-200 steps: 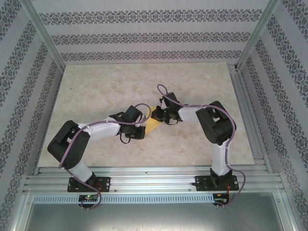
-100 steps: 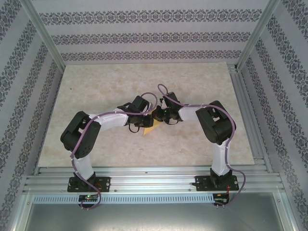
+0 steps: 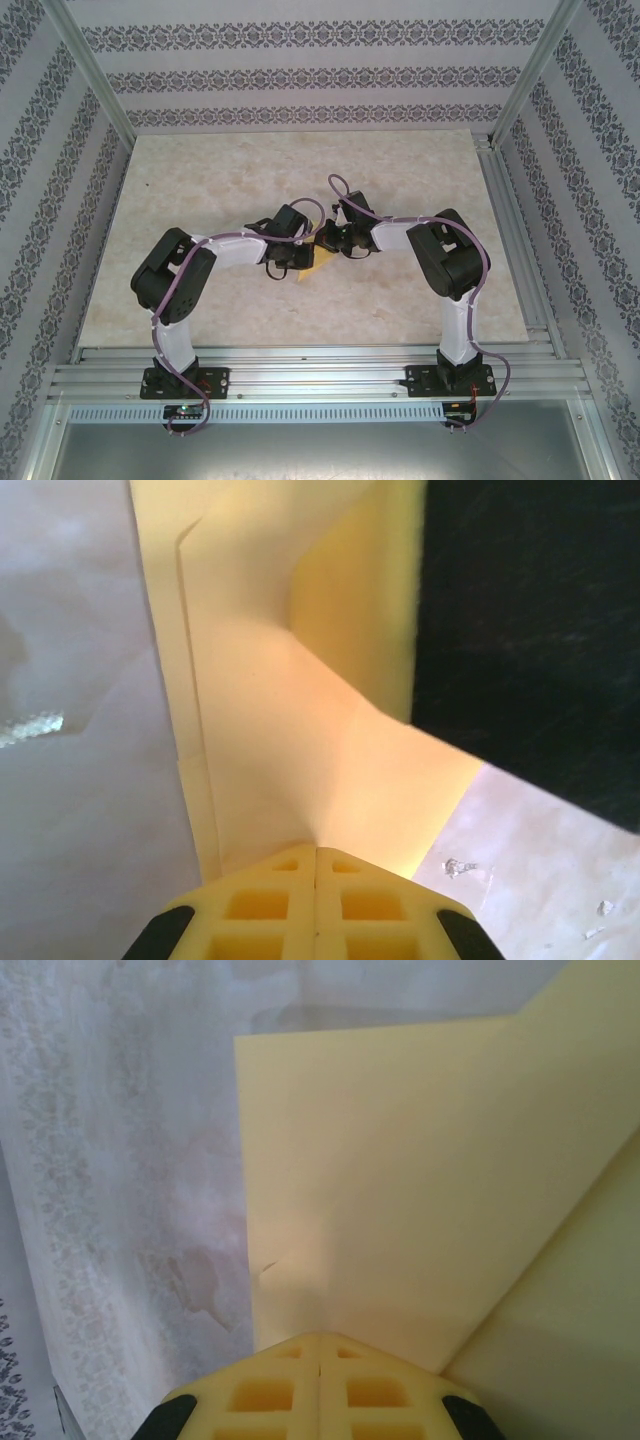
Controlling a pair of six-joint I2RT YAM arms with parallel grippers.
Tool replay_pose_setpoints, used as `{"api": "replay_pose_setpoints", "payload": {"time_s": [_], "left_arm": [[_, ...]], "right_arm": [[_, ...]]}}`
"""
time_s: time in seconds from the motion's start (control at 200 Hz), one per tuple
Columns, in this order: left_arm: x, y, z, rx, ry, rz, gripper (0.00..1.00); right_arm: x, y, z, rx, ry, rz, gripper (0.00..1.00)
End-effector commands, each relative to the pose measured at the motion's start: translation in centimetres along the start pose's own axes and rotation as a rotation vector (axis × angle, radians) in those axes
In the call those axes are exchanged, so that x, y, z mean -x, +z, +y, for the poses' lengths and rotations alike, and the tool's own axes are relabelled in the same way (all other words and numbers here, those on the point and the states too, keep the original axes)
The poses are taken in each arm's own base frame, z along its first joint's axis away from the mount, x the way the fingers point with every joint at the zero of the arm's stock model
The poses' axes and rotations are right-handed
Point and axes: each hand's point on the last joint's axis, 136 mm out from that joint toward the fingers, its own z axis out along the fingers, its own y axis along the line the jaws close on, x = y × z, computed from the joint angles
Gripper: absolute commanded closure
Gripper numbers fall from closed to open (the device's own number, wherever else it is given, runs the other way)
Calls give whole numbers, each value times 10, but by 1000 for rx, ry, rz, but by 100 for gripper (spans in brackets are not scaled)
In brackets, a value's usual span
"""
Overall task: Fold a paper plane with a square sheet of paper (pick it up from the middle)
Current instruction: Fourth fold the wing at the center of the table.
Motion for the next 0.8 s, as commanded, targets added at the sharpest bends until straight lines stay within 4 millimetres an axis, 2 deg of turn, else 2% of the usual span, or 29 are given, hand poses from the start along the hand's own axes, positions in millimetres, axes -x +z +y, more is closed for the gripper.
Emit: {"api": "replay_pose_setpoints", "payload": {"time_s": [0.0, 0.215, 0.355, 0.555, 0.649, 0.794], "left_arm": [[-15, 4, 16, 27, -35, 24, 95], [-47, 0, 22, -5, -54, 87, 95], [-69, -10, 26, -5, -37, 135, 95], [-86, -26, 24, -25, -2, 174, 95], [-81, -35, 19, -33, 10, 152, 95], [-49, -53, 0, -79, 5, 20, 95]], "right_arm": [[-35, 17, -81, -235, 102, 73, 99], [-36, 16, -84, -244, 109, 74, 100], [-35, 15, -84, -244, 111, 71, 100], [-35, 15, -84, -246, 113, 71, 99], [-35, 15, -84, -245, 112, 71, 100], [-34, 14, -82, -241, 111, 70, 99]]}}
